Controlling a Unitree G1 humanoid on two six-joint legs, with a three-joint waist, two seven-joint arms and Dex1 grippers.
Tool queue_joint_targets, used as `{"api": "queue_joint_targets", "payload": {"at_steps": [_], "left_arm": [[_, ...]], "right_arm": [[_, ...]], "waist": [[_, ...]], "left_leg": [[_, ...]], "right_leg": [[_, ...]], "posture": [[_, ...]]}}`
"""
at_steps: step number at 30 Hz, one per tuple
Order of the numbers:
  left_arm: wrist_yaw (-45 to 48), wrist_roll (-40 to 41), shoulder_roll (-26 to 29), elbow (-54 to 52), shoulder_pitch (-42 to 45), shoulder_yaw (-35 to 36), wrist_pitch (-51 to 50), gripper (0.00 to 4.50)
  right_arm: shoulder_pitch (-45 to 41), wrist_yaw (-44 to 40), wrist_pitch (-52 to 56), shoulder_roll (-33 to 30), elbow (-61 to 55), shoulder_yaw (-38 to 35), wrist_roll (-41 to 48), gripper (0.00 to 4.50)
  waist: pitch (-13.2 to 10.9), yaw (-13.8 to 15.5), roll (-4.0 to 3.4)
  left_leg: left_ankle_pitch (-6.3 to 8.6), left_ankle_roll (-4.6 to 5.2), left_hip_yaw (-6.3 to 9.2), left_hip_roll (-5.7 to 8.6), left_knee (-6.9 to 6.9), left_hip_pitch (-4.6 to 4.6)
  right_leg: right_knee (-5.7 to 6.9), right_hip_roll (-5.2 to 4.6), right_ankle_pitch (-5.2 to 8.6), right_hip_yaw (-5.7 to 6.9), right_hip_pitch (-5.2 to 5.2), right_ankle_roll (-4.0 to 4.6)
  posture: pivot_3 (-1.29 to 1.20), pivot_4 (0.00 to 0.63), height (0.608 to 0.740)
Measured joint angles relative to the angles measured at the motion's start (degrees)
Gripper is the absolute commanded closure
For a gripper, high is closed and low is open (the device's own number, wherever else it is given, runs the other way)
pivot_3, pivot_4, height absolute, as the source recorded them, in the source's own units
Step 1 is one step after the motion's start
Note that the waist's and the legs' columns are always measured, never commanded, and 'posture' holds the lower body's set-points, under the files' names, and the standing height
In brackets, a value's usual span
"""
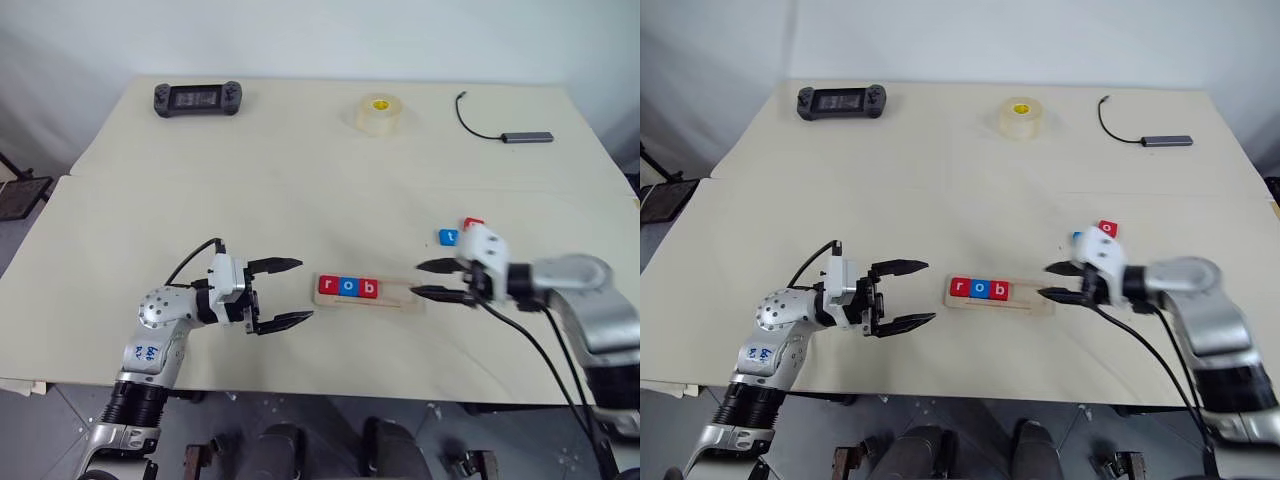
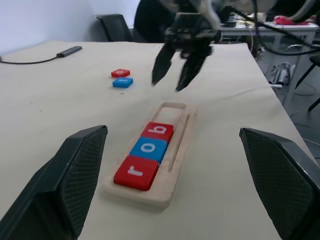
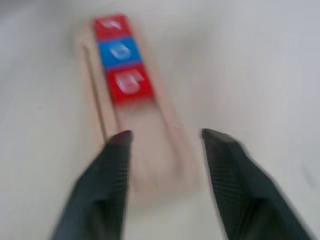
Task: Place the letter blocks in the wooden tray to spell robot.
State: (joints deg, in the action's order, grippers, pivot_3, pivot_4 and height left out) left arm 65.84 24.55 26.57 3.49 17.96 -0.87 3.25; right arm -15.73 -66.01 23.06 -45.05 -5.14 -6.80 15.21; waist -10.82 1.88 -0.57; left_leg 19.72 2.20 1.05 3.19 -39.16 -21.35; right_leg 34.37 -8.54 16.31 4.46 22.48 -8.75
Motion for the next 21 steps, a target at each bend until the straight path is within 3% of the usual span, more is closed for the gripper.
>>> {"api": "queue_joint_targets", "payload": {"at_steps": [4, 9, 13, 21], "left_arm": [[0.5, 0.0, 0.0, 1.5, 0.7, -0.2, 0.0, 0.00], [1.0, 0.0, 0.1, 2.3, 1.3, -0.2, 0.0, 0.00], [1.2, 0.0, 0.0, 3.6, 2.1, -0.2, 0.0, 0.00], [1.1, -0.1, -0.4, 4.2, 3.3, -0.2, 0.0, 0.00]], "right_arm": [[11.9, 5.6, -7.5, 3.8, -0.3, -12.4, 2.7, 0.03], [21.9, 13.0, -15.1, 10.0, -0.9, -21.3, 3.2, 0.03], [25.5, 18.0, -19.9, 14.6, -1.2, -22.6, 3.2, 0.03], [19.9, 23.8, -24.5, 17.2, 2.6, -21.4, 3.2, 0.03]], "waist": [[0.0, -0.3, 0.00], [0.0, -0.6, -0.01], [0.0, -0.6, -0.03], [0.0, -0.9, -0.06]], "left_leg": [[0.00, 0.02, -0.11, 0.01, -0.01, 0.07], [0.00, 0.01, -0.22, -0.05, 0.01, 0.17], [-0.01, 0.02, -0.25, -0.03, 0.01, 0.22], [-0.02, 0.03, -0.27, -0.03, 0.01, 0.25]], "right_leg": [[0.04, 0.00, -0.02, -0.08, -0.02, -0.04], [0.11, 0.05, -0.02, -0.18, -0.02, -0.03], [0.16, 0.05, -0.02, -0.27, -0.02, -0.03], [0.22, 0.05, -0.01, -0.35, 0.01, -0.03]], "posture": [[0.00, 0.150, 0.740], [0.00, 0.150, 0.740], [0.00, 0.150, 0.740], [0.00, 0.150, 0.740]]}}
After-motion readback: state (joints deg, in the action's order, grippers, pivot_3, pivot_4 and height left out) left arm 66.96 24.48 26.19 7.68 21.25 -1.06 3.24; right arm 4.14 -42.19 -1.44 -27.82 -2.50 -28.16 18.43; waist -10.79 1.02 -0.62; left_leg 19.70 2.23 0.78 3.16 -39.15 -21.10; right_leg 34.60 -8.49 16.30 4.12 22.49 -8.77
